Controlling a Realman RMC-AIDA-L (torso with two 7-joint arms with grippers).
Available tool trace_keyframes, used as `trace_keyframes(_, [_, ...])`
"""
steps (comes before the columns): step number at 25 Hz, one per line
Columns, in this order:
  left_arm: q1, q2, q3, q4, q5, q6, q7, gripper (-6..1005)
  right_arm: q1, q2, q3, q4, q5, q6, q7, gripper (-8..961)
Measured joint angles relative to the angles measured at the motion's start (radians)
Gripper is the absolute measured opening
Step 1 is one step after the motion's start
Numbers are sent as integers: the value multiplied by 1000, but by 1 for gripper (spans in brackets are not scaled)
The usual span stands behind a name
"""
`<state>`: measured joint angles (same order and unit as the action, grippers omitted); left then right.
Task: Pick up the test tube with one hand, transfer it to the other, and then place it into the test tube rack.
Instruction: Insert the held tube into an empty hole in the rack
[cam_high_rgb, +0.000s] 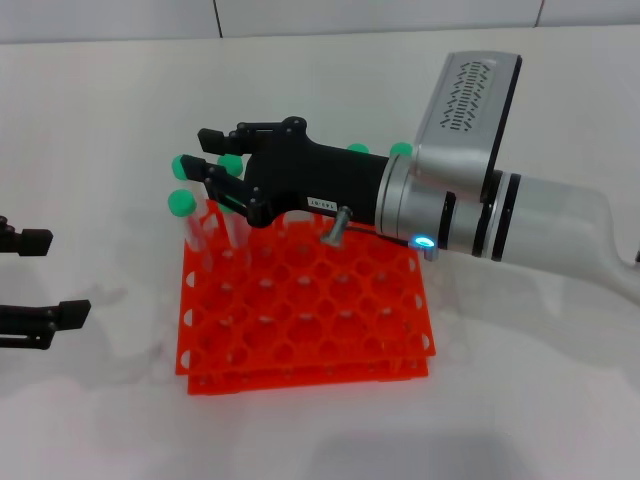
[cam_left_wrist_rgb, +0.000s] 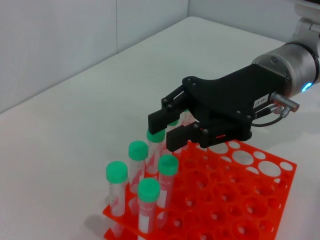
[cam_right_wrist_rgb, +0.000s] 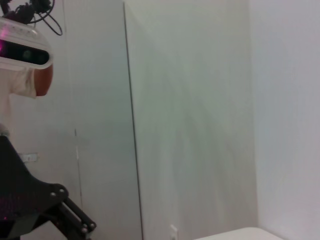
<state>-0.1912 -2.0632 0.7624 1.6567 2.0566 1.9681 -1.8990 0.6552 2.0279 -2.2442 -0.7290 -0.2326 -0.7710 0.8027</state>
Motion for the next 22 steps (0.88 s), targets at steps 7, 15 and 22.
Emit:
trace_keyframes(7, [-1,0,3,0,1,0,0,888,6,0,-14,2,21,-2,-8,309])
trace_keyframes(15, [5,2,7,0,2,0,10,888,-11,-2,1,-12,23,-86,2,445])
trace_keyframes(22, [21,-2,-43,-22,-7,-3,59,888,-52,-33,121,-48,-114,-157,110,533])
